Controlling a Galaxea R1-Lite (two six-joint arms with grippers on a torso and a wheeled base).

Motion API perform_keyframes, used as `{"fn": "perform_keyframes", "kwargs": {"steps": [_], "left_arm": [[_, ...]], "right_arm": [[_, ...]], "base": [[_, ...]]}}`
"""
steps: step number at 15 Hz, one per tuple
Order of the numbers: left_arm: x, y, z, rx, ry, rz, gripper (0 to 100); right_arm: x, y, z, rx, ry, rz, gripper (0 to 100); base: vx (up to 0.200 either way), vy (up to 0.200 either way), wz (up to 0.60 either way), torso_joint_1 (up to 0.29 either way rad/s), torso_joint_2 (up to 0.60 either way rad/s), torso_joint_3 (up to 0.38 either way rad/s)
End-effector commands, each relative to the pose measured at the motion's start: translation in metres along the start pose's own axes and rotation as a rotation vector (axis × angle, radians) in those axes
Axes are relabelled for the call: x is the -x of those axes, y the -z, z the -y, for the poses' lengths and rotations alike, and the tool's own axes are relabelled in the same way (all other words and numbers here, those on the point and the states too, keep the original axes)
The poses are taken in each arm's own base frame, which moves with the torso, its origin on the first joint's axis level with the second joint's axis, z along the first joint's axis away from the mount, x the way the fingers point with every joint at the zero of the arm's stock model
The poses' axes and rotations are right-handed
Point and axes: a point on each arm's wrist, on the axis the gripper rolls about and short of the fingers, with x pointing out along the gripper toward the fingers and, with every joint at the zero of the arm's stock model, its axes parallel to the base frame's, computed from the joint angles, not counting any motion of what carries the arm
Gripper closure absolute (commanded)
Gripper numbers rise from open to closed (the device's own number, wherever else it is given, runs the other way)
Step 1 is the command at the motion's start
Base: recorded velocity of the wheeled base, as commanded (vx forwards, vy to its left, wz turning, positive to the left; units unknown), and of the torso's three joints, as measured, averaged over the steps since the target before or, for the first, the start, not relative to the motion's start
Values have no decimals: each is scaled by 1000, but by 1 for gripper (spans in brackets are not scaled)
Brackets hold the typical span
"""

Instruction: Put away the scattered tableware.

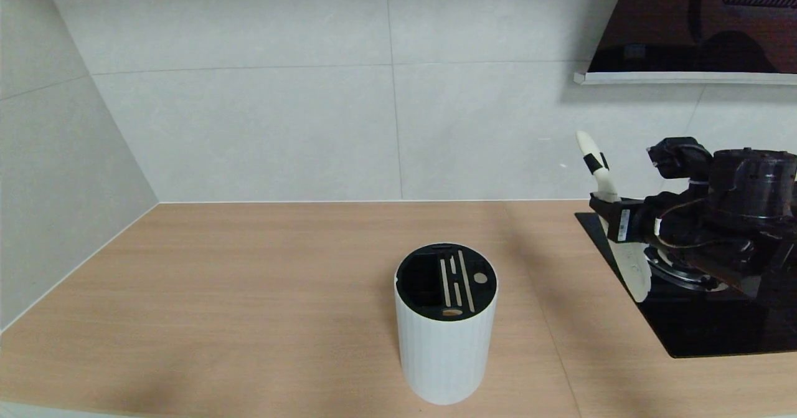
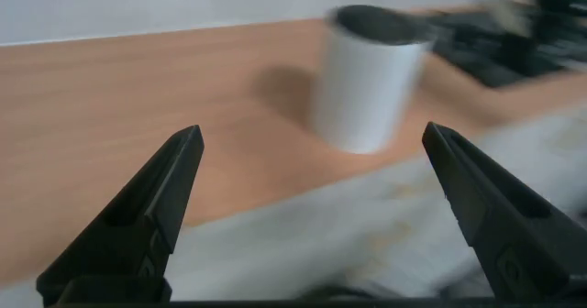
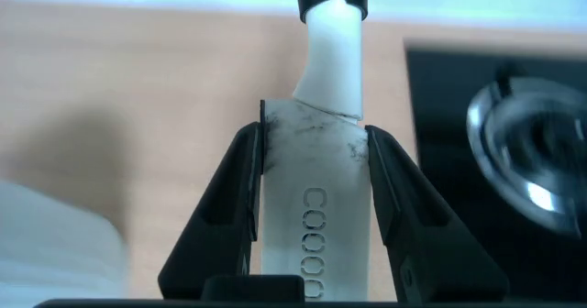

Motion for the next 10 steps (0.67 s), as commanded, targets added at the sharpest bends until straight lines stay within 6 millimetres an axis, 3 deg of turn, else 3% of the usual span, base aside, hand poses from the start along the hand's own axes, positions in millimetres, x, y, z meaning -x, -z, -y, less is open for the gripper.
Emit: {"fn": "perform_keyframes", "kwargs": {"steps": [1, 2, 5, 8, 10], "left_arm": [[-70, -90, -28, 88, 166, -154, 0], [-108, -108, -37, 108, 241, -189, 0], [-174, -113, -39, 225, 361, -170, 0], [-210, -99, -33, 382, 409, -140, 0], [-223, -97, -28, 461, 446, -84, 0]], "right_arm": [[6, -30, -20, -5, -67, 85, 100], [13, -45, -38, -6, -131, 128, 100], [45, -61, -73, -3, -276, 130, 100], [67, -56, -85, -26, -341, 89, 100], [74, -45, -91, -9, -379, 53, 100]], "base": [[0, 0, 0, 0, 0, 0], [0, 0, 0, 0, 0, 0], [0, 0, 0, 0, 0, 0], [0, 0, 0, 0, 0, 0], [0, 0, 0, 0, 0, 0]]}}
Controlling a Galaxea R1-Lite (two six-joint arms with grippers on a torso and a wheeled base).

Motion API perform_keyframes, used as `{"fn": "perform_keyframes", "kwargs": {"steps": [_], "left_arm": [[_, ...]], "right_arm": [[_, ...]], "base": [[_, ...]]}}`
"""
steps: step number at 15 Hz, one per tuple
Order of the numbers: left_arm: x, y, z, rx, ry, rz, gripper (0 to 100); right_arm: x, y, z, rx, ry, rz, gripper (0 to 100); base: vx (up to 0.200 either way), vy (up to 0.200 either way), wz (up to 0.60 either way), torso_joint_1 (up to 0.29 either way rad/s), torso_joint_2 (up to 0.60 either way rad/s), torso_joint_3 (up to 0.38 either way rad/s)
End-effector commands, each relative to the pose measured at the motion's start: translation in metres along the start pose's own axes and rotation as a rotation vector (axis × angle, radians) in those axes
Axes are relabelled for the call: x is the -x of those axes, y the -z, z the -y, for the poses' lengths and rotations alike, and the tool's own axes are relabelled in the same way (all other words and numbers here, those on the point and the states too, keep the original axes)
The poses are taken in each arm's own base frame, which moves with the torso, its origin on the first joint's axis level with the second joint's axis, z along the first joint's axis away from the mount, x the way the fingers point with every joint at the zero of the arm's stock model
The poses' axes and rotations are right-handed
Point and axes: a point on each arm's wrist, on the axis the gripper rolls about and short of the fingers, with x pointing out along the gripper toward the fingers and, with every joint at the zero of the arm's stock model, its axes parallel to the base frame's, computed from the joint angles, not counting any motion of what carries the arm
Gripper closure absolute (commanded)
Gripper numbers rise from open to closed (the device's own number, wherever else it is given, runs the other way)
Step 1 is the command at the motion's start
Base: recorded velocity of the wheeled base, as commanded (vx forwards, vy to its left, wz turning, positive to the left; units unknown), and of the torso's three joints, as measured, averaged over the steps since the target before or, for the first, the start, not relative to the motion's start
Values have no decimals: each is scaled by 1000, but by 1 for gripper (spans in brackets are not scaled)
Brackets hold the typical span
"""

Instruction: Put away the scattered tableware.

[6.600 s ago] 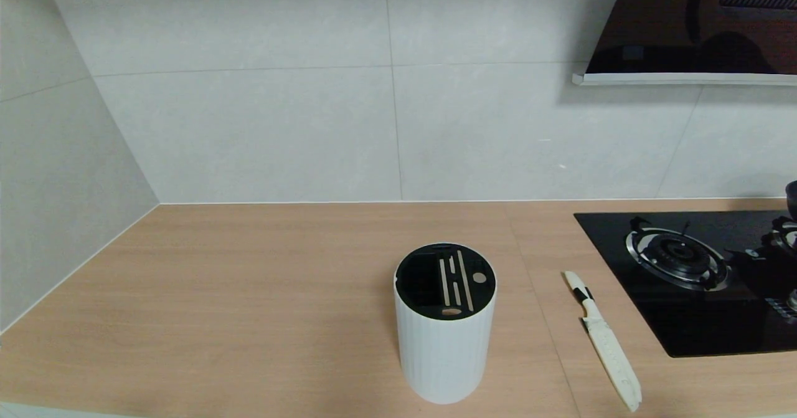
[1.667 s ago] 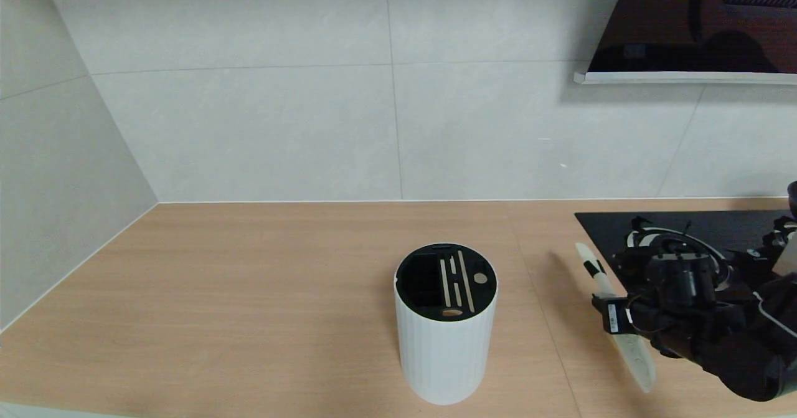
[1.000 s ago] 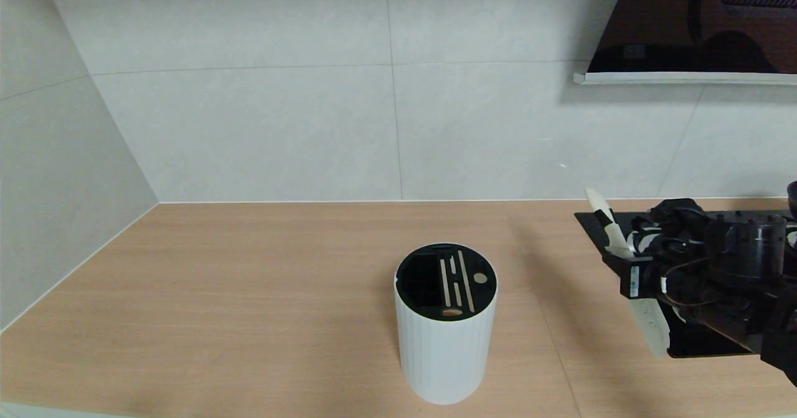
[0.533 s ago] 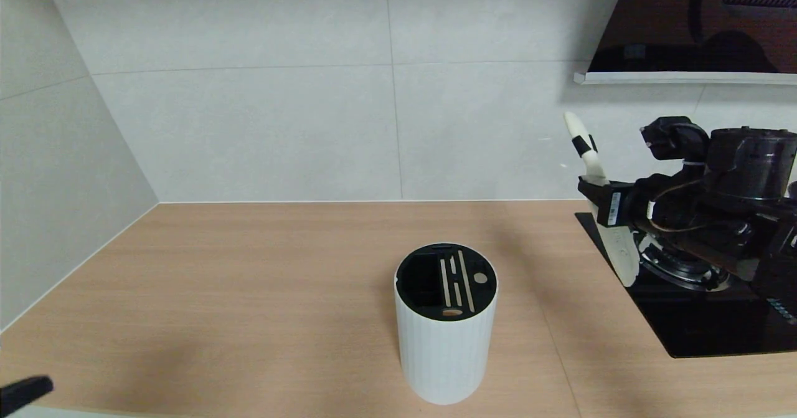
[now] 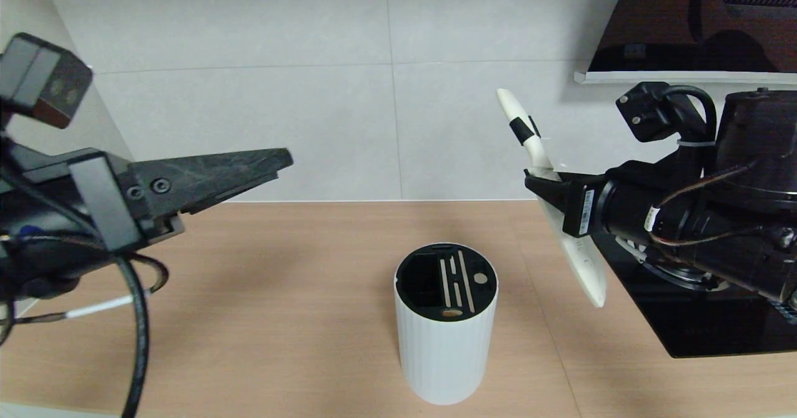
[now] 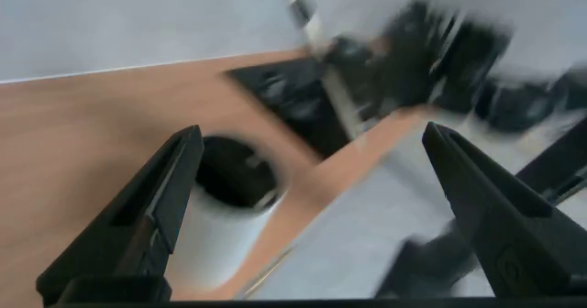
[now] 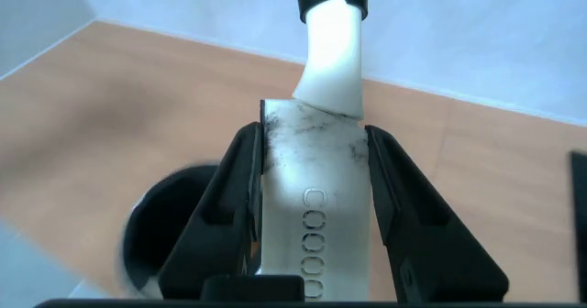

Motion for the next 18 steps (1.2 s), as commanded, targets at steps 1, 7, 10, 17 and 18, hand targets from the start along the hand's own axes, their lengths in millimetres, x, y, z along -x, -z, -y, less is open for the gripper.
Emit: {"fn": "perform_keyframes", "kwargs": {"steps": [1, 7, 10, 17, 18], "left_arm": [[-29, 22, -22, 116, -6, -78, 0], [-84, 53, -14, 294, -10, -25, 0], [-100, 66, -15, 265, -12, -8, 0], [-112, 74, -9, 194, 7, 24, 0], [-114, 76, -11, 192, 4, 18, 0]], "right_arm": [[9, 2, -7, 4, -34, -5, 100], [19, 8, -54, -2, -215, -15, 100], [20, 16, -71, 11, -269, -42, 100], [10, 25, -82, 16, -278, -48, 100], [11, 26, -83, 17, -284, -50, 100]], "base": [[0, 0, 0, 0, 0, 0], [0, 0, 0, 0, 0, 0], [0, 0, 0, 0, 0, 0], [0, 0, 0, 0, 0, 0], [0, 0, 0, 0, 0, 0]]}}
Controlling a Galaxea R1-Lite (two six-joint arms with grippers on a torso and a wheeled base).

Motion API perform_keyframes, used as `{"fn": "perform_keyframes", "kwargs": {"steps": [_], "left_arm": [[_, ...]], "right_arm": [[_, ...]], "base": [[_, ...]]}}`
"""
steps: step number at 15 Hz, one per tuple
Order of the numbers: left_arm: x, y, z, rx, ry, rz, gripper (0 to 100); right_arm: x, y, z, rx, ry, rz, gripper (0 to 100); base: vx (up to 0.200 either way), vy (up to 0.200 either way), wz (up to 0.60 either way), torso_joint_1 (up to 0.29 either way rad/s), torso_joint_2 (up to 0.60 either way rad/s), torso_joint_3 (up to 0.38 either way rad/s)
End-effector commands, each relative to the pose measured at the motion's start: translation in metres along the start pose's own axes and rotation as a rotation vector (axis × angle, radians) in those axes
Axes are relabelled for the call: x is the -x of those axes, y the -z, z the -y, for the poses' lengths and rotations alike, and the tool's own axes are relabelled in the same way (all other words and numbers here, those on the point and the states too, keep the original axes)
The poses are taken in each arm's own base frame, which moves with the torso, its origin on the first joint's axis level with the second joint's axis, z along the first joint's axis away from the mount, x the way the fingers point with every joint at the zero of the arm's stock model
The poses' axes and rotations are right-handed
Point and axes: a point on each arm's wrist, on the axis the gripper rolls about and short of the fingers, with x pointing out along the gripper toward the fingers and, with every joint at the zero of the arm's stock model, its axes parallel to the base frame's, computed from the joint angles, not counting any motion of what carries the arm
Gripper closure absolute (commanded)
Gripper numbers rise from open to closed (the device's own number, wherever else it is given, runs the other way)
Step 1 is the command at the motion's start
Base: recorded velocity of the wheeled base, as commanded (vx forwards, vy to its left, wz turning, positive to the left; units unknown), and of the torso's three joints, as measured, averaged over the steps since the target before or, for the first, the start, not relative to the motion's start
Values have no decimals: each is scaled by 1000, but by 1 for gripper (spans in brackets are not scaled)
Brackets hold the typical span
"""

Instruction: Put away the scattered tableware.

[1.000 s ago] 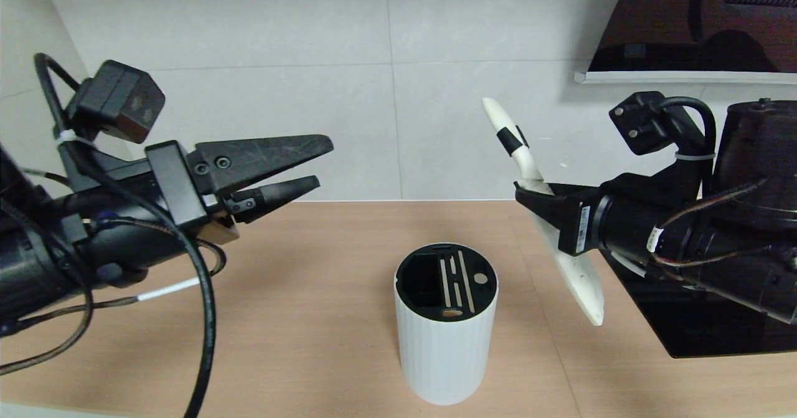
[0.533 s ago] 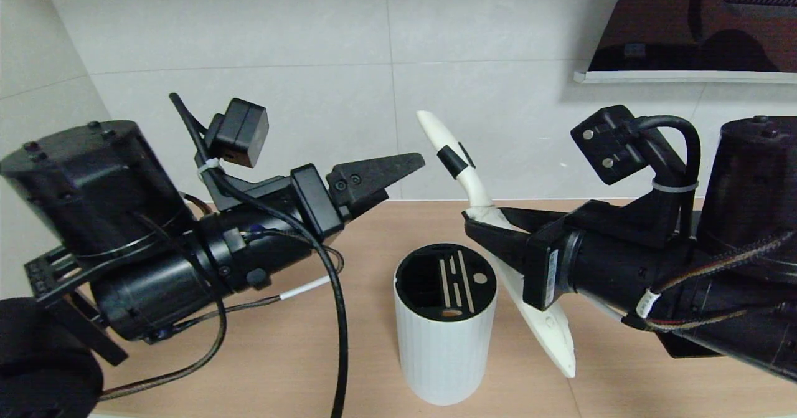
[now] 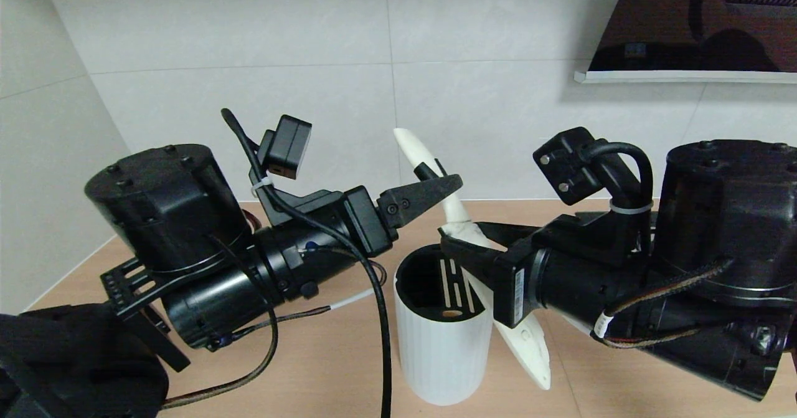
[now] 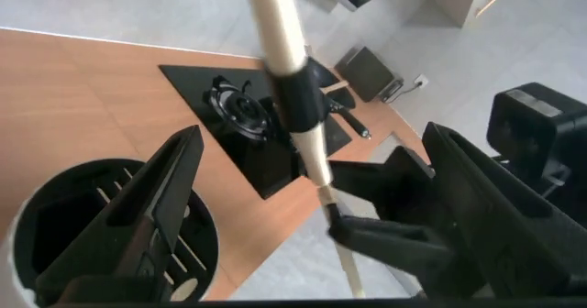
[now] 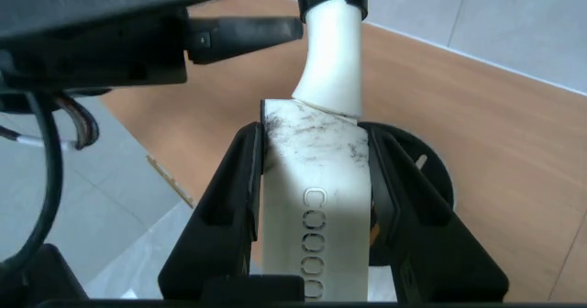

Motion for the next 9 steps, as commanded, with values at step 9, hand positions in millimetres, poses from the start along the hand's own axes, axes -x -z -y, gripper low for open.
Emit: {"fn": "perform_keyframes", "kwargs": {"steps": [9], "left_arm": [[-12, 4, -6, -49, -8, 46, 0]], "right_arm": [[-2, 7, -5, 7, -15, -23, 100]], "base": [[0, 0, 0, 0, 0, 0]]}}
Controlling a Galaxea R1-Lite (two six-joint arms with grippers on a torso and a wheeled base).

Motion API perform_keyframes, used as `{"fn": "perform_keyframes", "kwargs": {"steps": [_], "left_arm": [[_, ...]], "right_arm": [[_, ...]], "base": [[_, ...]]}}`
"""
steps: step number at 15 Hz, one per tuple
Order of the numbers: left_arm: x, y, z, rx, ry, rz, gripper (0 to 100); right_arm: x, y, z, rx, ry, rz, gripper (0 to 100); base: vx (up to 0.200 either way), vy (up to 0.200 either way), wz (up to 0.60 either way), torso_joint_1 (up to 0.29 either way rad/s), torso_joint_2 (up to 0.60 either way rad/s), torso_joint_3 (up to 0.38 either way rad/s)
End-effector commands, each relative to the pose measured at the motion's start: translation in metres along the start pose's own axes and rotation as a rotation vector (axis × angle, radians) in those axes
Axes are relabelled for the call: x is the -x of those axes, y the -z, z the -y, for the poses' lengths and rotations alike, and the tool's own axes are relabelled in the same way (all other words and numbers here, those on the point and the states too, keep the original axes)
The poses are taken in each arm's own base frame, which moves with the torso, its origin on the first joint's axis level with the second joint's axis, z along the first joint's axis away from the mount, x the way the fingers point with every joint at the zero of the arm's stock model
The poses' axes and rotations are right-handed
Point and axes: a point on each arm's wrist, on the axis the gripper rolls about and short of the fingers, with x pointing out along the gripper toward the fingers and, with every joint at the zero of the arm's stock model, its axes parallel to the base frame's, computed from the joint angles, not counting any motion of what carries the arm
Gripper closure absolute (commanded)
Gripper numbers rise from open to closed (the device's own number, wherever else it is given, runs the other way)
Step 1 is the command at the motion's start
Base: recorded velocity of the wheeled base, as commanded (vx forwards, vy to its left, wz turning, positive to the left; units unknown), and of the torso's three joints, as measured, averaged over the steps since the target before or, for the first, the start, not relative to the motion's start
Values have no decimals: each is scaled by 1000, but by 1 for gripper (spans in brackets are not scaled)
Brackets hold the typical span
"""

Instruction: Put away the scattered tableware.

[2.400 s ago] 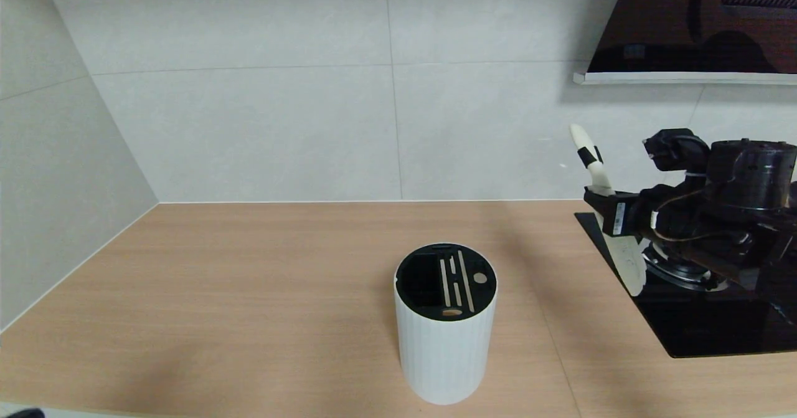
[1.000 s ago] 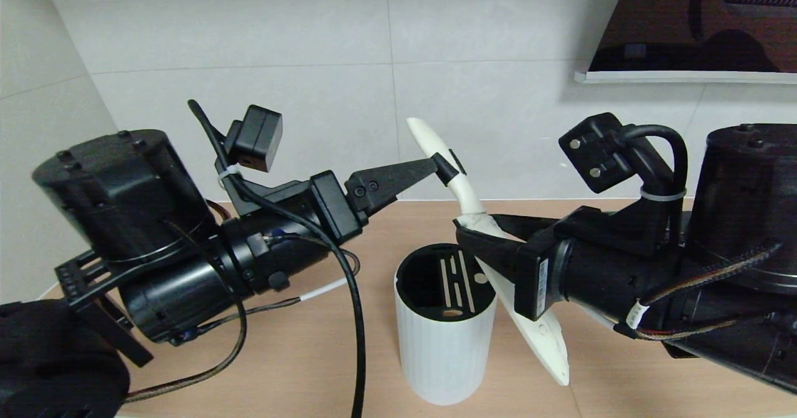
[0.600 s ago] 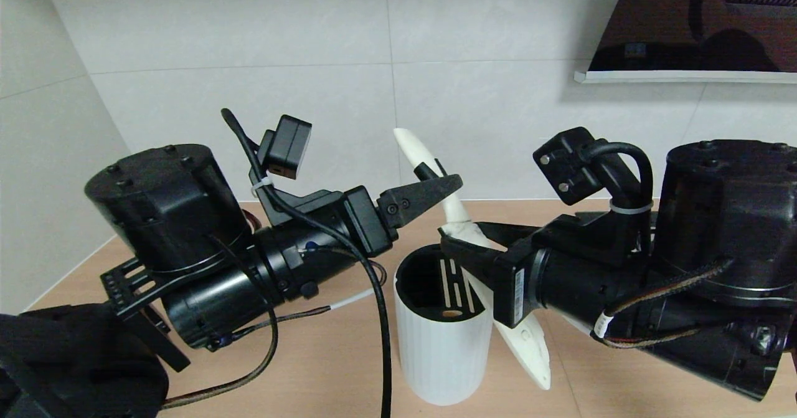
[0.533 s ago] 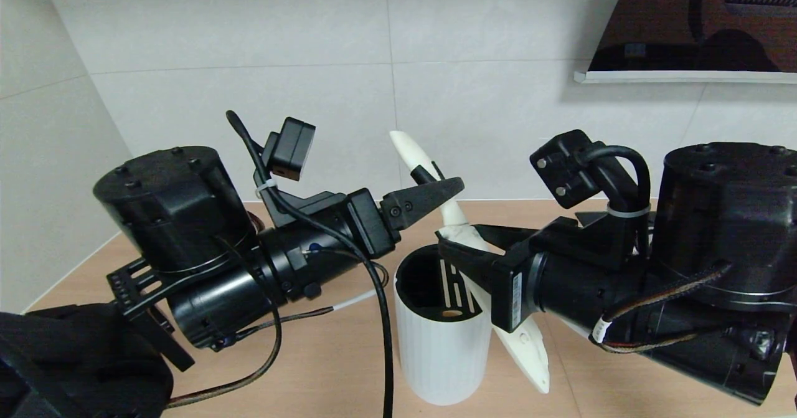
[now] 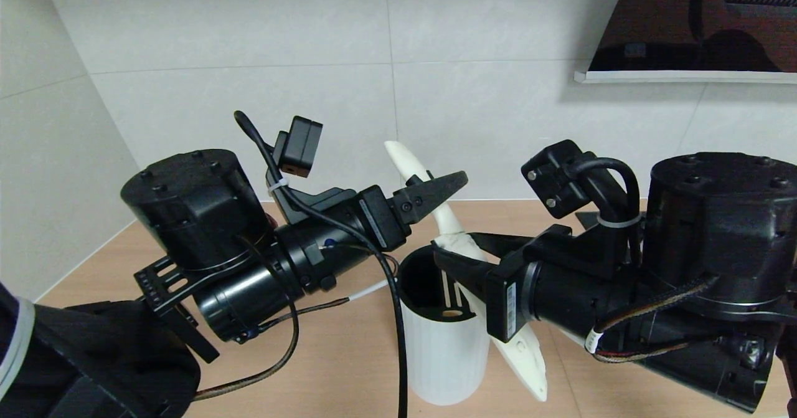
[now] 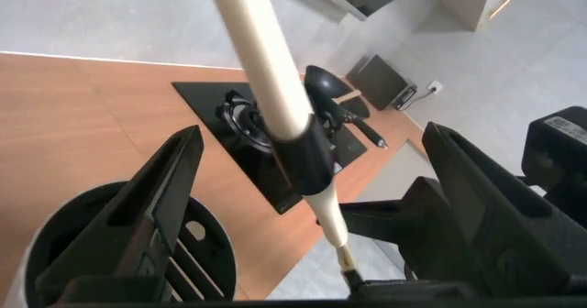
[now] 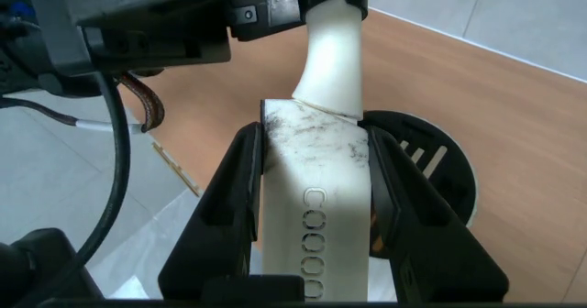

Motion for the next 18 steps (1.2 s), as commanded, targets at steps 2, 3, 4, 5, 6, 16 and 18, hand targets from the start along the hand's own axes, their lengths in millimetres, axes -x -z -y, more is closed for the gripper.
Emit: {"fn": "perform_keyframes", "kwargs": {"steps": [2, 3, 4, 5, 6, 16, 18], "left_arm": [[0, 0, 0, -1, 0, 2, 0], [0, 0, 0, -1, 0, 2, 0], [0, 1, 0, 0, -1, -2, 100], [0, 1, 1, 0, 3, -4, 100], [0, 1, 1, 0, 4, -5, 100], [1, 1, 1, 6, 9, -6, 100], [1, 0, 3, 6, 14, -2, 100]], "right_arm": [[0, 1, 0, 1, -1, -2, 100], [0, 1, 0, 1, -1, -3, 100], [0, 1, -3, 1, -11, -4, 100], [1, 2, -5, 2, -19, -7, 100], [1, 2, -6, 3, -20, -7, 100], [3, -3, -6, -12, -4, 12, 100], [3, -4, -6, -23, -5, 16, 0]], "base": [[0, 0, 0, 0, 0, 0], [0, 0, 0, 0, 0, 0], [0, 0, 0, 0, 0, 0], [0, 0, 0, 0, 0, 0], [0, 0, 0, 0, 0, 0], [0, 0, 0, 0, 0, 0], [0, 0, 0, 0, 0, 0]]}}
